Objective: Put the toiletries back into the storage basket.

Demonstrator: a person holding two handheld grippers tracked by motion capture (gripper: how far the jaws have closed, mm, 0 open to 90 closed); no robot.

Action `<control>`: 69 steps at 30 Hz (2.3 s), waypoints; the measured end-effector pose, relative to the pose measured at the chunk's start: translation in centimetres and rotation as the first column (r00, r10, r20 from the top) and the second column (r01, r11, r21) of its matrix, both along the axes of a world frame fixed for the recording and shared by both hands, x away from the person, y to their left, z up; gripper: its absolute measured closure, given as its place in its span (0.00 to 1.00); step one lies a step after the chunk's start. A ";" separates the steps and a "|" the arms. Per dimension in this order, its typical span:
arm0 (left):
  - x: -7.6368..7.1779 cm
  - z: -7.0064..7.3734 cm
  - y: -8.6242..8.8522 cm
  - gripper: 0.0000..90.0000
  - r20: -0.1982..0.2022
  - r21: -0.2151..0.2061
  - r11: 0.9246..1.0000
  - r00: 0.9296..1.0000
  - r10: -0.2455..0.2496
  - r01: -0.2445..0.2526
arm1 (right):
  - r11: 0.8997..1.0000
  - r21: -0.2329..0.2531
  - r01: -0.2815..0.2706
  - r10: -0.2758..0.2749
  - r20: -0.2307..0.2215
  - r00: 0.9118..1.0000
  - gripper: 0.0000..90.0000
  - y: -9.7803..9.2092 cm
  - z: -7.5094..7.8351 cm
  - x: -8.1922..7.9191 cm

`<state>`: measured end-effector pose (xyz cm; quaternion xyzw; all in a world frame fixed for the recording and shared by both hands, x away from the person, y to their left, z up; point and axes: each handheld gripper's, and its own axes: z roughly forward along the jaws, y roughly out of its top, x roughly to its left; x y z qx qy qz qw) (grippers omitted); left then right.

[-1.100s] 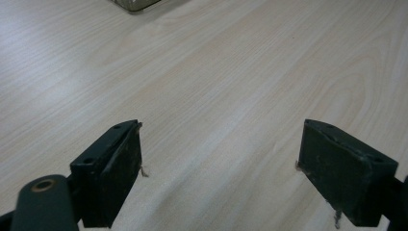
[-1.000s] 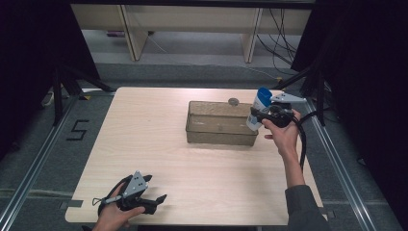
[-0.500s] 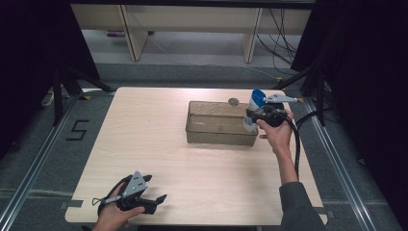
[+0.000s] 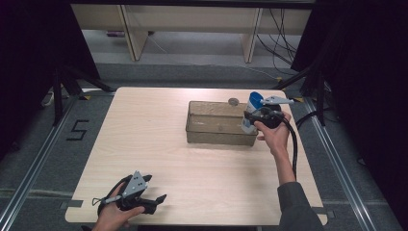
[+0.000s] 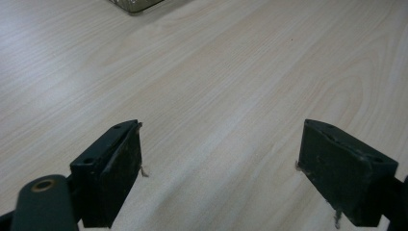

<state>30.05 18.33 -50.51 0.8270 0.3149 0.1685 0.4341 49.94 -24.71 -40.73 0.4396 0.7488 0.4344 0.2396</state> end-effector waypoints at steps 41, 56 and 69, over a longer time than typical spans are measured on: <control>-0.1 0.2 0.1 0.16 0.000 0.004 1.000 1.000 -0.002 0.002 | 0.999 -0.046 0.013 -0.017 -0.076 0.997 0.62 0.5 -2.9 0.5; -0.1 0.1 0.1 0.16 0.002 0.005 1.000 1.000 0.007 -0.007 | 0.998 -0.048 0.030 -0.035 -0.122 0.992 0.62 0.1 -3.8 0.3; -0.1 0.1 0.1 0.16 0.003 0.008 1.000 1.000 0.005 -0.005 | 0.997 -0.077 0.014 -0.020 -0.076 0.997 0.58 0.0 -4.0 0.4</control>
